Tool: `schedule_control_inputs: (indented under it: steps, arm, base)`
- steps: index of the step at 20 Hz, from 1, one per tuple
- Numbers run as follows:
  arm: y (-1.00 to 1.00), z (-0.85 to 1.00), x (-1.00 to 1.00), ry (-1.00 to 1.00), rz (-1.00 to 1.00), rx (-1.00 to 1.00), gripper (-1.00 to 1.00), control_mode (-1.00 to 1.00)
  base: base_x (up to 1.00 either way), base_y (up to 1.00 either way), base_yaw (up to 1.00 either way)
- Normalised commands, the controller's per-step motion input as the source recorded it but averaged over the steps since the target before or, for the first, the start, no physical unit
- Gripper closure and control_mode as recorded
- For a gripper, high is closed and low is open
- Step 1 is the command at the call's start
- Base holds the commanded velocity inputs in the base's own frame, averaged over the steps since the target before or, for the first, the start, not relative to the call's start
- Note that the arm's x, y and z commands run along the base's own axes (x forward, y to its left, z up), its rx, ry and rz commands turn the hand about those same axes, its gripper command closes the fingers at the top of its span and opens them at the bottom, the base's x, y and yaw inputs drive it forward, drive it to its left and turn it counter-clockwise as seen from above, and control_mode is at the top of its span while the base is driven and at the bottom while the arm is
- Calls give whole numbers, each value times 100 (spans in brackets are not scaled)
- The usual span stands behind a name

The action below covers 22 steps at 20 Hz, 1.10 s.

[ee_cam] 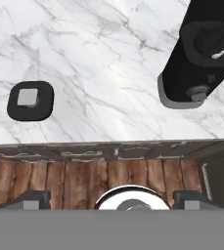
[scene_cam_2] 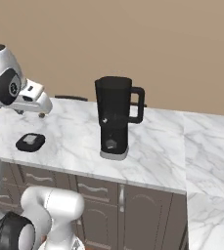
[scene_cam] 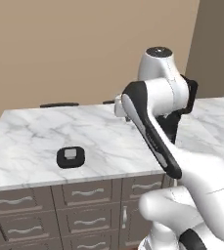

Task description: Grab the lime and garlic from the fridge, place them in the blender, close the lid, and turn on the blender to create a marinade.

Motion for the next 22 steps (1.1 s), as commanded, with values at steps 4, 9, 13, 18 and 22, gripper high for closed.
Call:
schedule_control_inputs:
  steps: [4, 9, 13, 18, 22]
  arm:
    - [-21, -11, -65, -35, -1, 3, -100, -100]
    - [0, 0, -6, 0, 0, 0, -100, -100]
    - [0, 0, 0, 0, 0, 0, -100, 100]
    - [0, 0, 0, 0, 0, 0, -100, 100]
    - [0, 0, 0, 0, 0, 0, -100, 100]
  base:
    - [0, 0, 0]
    - [0, 0, 0]
    - [-90, 23, 24]
    - [-45, 84, 70]
    - [9, 81, 77]
